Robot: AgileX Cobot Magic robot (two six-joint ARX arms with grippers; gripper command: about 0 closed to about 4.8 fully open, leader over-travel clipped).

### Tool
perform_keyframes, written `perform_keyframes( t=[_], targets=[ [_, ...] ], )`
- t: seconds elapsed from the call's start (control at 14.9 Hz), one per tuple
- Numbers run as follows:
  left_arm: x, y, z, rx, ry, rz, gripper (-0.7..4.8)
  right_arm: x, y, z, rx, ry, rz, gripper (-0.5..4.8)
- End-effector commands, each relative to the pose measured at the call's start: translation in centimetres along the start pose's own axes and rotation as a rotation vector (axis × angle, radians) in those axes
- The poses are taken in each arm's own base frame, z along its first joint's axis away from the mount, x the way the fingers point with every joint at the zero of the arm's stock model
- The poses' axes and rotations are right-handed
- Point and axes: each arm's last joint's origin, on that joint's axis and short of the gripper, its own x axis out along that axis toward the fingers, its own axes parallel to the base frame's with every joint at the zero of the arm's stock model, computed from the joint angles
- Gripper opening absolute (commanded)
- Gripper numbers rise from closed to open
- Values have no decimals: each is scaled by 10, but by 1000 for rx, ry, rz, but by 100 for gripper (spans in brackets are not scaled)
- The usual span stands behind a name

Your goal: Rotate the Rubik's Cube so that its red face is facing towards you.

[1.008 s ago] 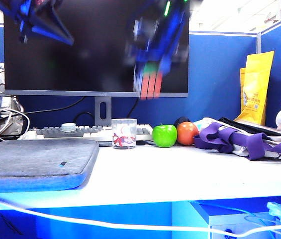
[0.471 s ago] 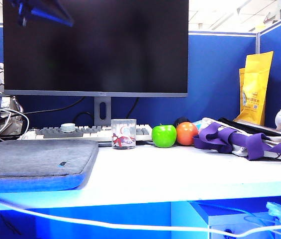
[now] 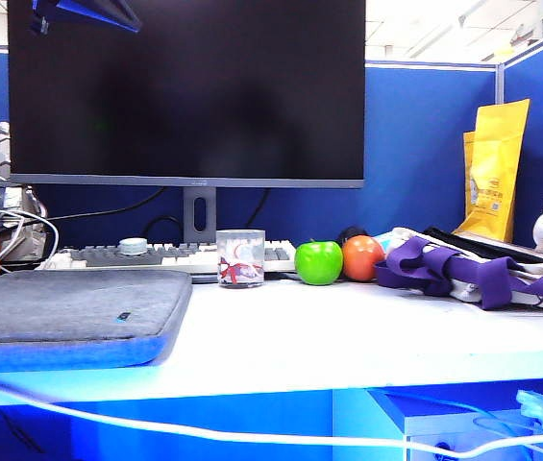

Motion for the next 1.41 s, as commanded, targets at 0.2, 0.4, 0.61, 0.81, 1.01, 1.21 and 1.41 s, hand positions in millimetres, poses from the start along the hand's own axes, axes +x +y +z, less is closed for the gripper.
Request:
perform_keyframes(
  t=[0.2, 0.4, 0.61, 0.81, 1.01, 1.21, 1.41],
  targets=[
    [-2, -6, 3, 37, -13, -10, -4, 24, 21, -140, 258, 48, -71, -1],
    [-2, -6, 3, 38, -14, -13, -4, 47, 35, -178, 335, 14, -37, -1],
    [-2, -6, 3, 38, -14, -12, -4, 58, 43, -219, 359, 111, -45, -1],
    [-2, -6, 4, 40, -16, -12, -4, 63, 35, -241, 386, 158, -111, -1],
    [-2, -5, 4, 46, -20, -10, -4, 67, 35, -254, 377, 217, -121, -1],
    [-2, -5, 5, 51, -24, -9, -4, 78, 39, -264, 382, 239, -122, -1],
    [-2, -5, 5, 50, -24, -9, -4, 93, 43, -273, 385, 278, -117, -1]
  ],
)
